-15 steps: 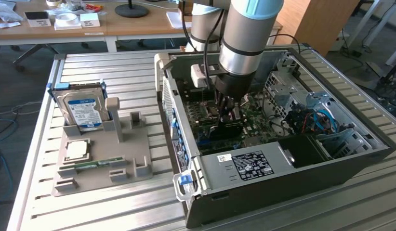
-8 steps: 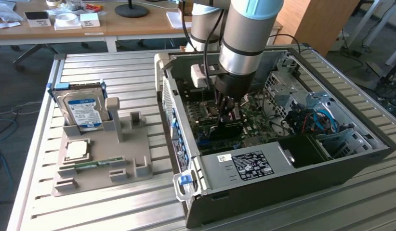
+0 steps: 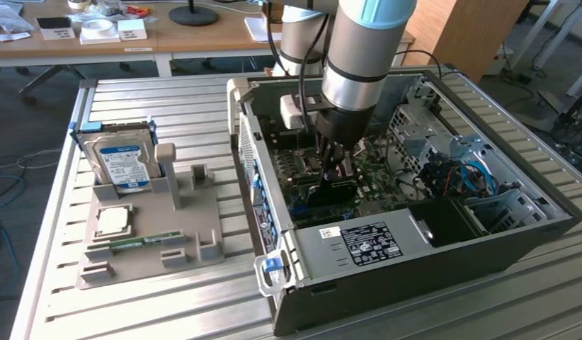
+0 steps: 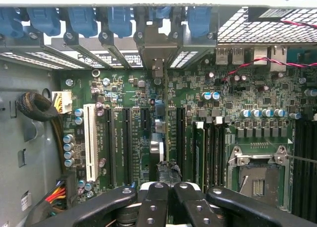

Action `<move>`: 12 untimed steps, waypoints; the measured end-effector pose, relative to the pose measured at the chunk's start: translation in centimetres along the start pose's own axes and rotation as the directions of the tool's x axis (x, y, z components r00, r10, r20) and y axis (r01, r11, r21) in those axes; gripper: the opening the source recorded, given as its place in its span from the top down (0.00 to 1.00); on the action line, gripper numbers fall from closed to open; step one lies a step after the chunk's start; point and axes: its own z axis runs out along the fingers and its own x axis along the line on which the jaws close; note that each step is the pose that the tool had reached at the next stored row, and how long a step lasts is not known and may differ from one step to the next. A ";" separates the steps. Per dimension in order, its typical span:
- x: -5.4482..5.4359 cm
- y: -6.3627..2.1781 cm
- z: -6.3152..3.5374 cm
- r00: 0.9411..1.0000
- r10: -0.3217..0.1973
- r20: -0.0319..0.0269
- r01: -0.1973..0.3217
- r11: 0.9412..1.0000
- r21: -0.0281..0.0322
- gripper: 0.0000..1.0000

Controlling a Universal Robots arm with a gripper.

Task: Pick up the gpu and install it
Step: 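Press down on the gpu until it lock into place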

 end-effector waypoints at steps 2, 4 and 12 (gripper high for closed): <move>0.0 0.00 0.02 1.000 0.000 0.000 0.000 1.000 0.000 0.89; 0.0 0.03 0.06 1.000 0.000 0.000 0.000 1.000 0.000 0.89; 0.0 0.04 0.08 1.000 0.000 0.000 0.000 1.000 0.000 0.89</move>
